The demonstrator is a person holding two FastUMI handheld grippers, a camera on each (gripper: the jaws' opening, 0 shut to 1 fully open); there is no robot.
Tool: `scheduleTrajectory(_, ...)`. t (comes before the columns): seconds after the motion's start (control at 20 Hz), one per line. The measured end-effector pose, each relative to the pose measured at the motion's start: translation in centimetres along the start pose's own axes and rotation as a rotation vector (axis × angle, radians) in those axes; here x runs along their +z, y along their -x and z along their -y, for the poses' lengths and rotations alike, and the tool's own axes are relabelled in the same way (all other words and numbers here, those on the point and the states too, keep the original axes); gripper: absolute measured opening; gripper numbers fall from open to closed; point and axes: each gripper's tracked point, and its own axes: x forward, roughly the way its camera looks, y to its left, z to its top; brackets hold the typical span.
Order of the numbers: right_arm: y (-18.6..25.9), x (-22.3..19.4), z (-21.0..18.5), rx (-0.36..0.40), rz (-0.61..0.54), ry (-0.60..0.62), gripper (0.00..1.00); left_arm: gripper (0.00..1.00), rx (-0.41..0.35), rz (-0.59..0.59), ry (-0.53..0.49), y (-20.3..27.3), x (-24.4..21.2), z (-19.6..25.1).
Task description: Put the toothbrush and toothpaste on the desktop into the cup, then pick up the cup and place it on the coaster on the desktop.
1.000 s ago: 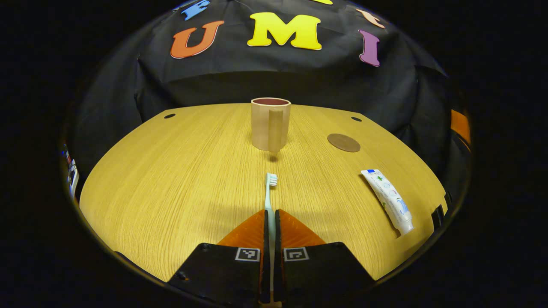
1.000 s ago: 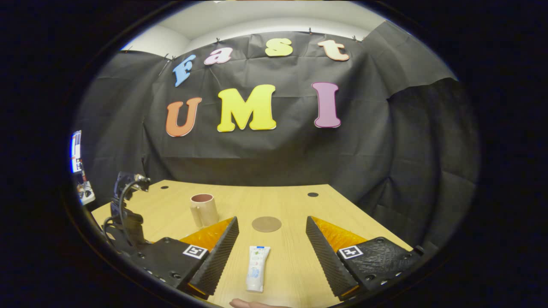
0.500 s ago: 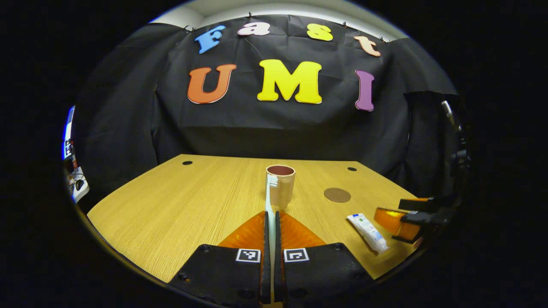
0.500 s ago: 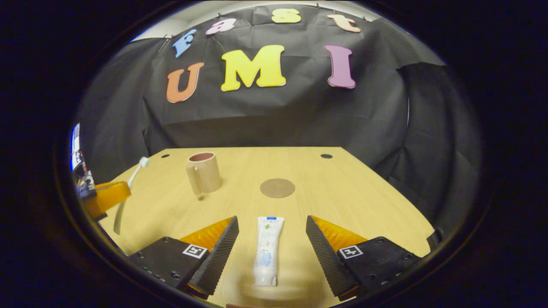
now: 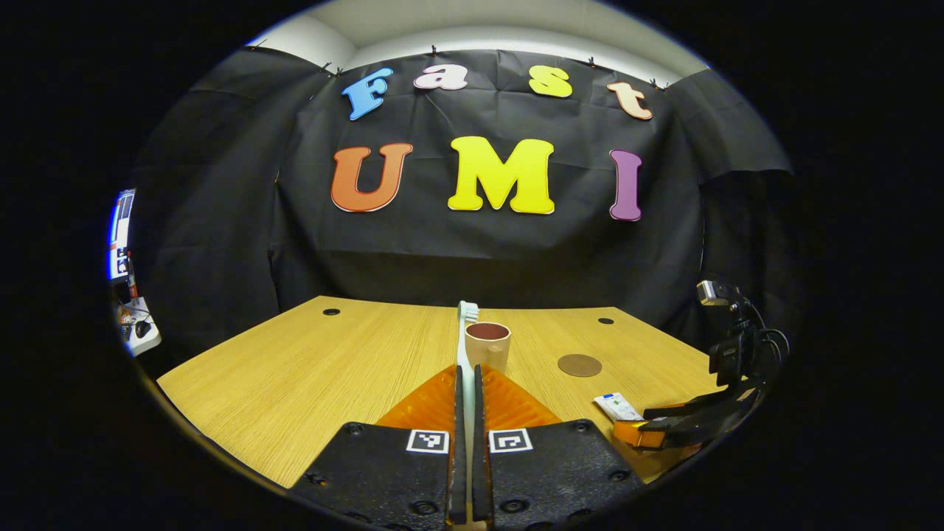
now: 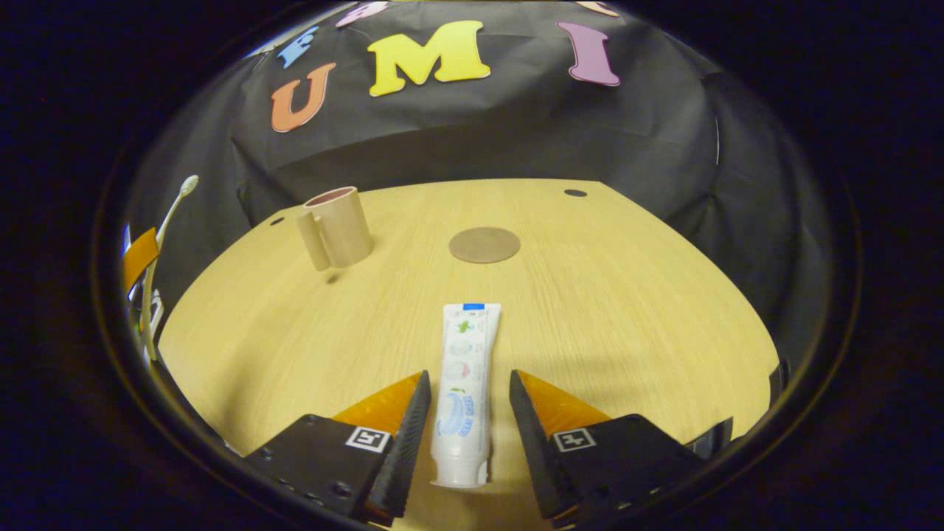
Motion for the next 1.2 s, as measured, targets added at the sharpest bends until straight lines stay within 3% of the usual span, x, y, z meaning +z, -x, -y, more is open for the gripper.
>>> scheduleTrajectory(0.15, 0.1, 0.3, -1.0, 0.026, 0.011, 0.012, 0.44, 0.06, -0.003, -0.009, 0.008, -0.7, -0.1, -0.2)
scheduleTrajectory(0.3, 0.3, 0.5, -0.9, 0.058, 0.050, 0.027, 0.35, 0.06, -0.005, -0.022, 0.020, -1.4, 0.0, 0.0)
scheduleTrajectory(0.5, 3.1, 3.7, -2.0, 0.127, 0.203, 0.026, 0.36, 0.06, -0.016, -0.012, 0.019, -2.4, 0.5, -0.6)
scheduleTrajectory(0.7, 7.3, 8.2, -2.7, 0.168, 0.396, 0.028, 0.33, 0.06, -0.043, 0.009, 0.027, -6.3, 3.3, 0.2)
scheduleTrajectory(0.85, 9.5, 10.6, -2.7, 0.156, 0.508, 0.058, 0.35, 0.06, -0.048, 0.021, 0.051, -8.8, 4.8, 0.4)
scheduleTrajectory(1.2, 10.9, 11.5, -2.6, 0.175, 0.545, 0.061, 0.31, 0.06, -0.151, 0.040, 0.118, -15.9, 8.0, 3.6)
